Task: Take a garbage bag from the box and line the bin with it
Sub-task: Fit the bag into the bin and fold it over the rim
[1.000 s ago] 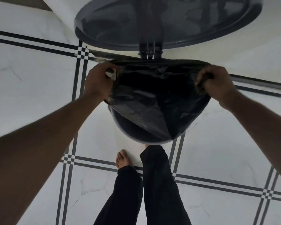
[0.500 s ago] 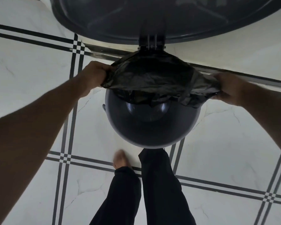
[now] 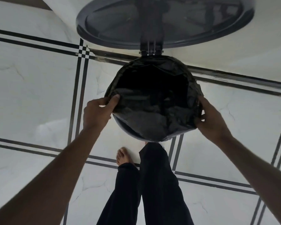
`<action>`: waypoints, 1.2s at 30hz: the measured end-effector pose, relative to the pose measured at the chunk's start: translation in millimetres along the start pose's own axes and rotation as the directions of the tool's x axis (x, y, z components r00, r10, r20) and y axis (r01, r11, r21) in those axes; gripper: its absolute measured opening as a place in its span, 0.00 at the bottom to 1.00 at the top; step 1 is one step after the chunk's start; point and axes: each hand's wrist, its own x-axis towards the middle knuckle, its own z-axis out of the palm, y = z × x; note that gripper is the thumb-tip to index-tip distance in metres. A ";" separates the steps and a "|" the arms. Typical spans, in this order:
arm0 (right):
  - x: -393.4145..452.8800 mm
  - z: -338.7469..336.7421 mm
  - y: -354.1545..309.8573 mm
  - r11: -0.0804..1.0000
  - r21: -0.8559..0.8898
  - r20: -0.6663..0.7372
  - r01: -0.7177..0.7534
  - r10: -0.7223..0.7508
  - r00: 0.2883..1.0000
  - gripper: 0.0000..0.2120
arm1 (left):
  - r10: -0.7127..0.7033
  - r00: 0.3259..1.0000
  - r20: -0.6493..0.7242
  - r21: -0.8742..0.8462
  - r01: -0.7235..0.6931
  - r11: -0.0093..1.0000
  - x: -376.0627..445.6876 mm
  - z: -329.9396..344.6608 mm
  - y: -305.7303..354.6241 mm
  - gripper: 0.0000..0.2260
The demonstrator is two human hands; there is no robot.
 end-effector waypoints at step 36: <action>-16.9 55.9 4.1 0.358 0.745 0.219 -0.563 0.666 0.713 0.11 | -0.363 0.867 0.342 -0.359 0.477 0.802 7.6 29.3 -74.8 0.11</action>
